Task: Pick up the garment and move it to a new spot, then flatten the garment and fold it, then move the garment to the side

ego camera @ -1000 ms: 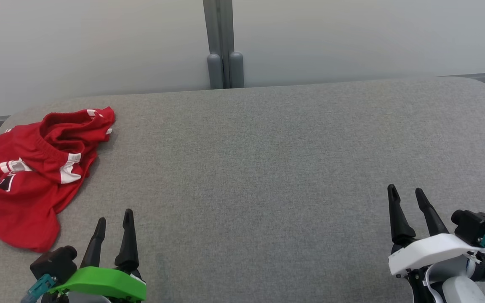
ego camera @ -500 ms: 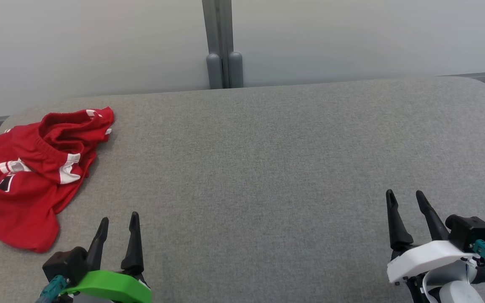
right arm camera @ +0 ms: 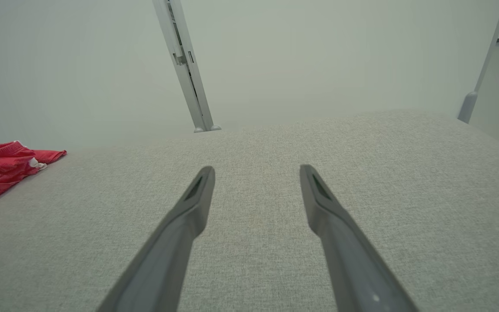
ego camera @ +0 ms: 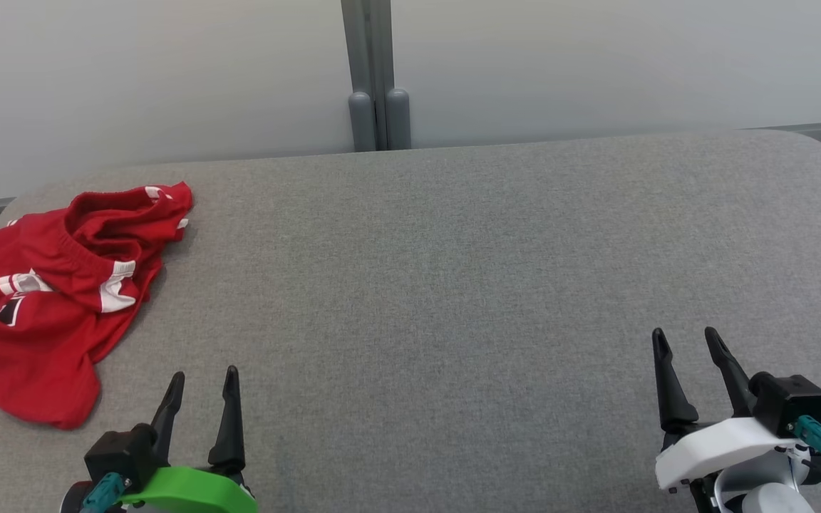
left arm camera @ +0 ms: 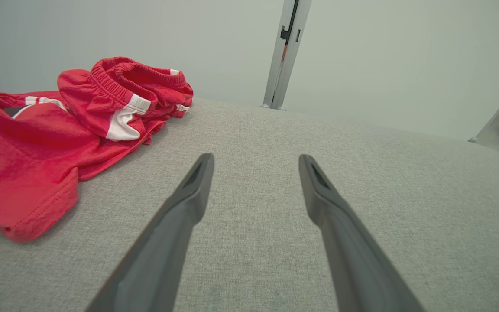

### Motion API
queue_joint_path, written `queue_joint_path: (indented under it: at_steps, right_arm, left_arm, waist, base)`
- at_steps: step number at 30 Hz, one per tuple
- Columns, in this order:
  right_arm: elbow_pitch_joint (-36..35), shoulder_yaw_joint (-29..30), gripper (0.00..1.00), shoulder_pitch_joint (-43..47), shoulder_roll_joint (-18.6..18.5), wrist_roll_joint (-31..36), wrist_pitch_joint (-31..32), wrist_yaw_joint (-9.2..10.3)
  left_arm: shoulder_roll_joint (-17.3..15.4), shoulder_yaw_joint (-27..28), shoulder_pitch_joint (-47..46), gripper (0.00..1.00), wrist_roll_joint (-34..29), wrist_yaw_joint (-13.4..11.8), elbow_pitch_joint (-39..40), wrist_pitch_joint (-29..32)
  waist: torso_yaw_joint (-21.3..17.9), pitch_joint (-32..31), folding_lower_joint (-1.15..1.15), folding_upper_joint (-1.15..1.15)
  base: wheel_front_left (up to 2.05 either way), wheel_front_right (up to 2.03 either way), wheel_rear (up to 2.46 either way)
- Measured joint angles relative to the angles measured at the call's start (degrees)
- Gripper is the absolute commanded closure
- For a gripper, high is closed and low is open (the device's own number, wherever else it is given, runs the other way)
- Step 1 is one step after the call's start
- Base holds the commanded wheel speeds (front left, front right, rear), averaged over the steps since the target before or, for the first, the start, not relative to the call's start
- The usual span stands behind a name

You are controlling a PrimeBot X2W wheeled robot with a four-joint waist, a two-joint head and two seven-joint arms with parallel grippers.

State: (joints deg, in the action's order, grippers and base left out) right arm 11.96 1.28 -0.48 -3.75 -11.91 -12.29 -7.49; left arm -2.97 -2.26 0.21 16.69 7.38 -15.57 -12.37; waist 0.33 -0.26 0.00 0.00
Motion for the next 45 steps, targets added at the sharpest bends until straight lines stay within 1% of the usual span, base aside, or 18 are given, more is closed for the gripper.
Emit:
queue_joint_path:
  at_steps: [10,25,36,40,45]
  right_arm:
    - [-0.09,-0.19,0.00,0.16,-0.34,3.49,-1.20,0.00]
    - [0.77,2.38,0.00,0.24,-0.02,4.99,-2.75,-0.01]
    - [1.10,2.94,0.00,0.54,0.04,5.10,-2.77,-0.01]
    - [0.48,3.30,0.00,1.31,-0.01,5.37,-2.77,-0.01]
    - [0.09,3.34,0.00,2.38,-0.12,5.68,-2.77,-0.01]
  left_arm:
    - [-0.03,0.82,0.09,0.00,-3.81,0.00,0.22,-1.15]
    - [-0.01,0.90,0.76,0.00,-8.67,0.01,-0.52,-2.67]
    - [0.01,0.64,1.02,0.00,-8.66,0.01,-0.64,-2.77]
    - [0.11,0.33,0.96,0.00,-8.42,0.10,-0.88,-2.77]
    - [0.12,0.60,0.76,0.00,-8.22,0.12,-0.87,-2.80]
  waist:
    - [-0.06,-0.16,0.00,0.00]
    - [-0.05,-0.18,0.00,0.00]
    - [-0.26,-0.06,0.00,0.00]
    - [0.79,-0.17,0.00,0.00]
    - [4.18,-0.35,0.00,0.00]
  base:
    - [0.00,0.00,0.00]
    - [0.00,0.00,0.00]
    - [0.00,0.00,0.00]
    - [0.00,0.00,0.00]
    - [0.00,0.00,0.00]
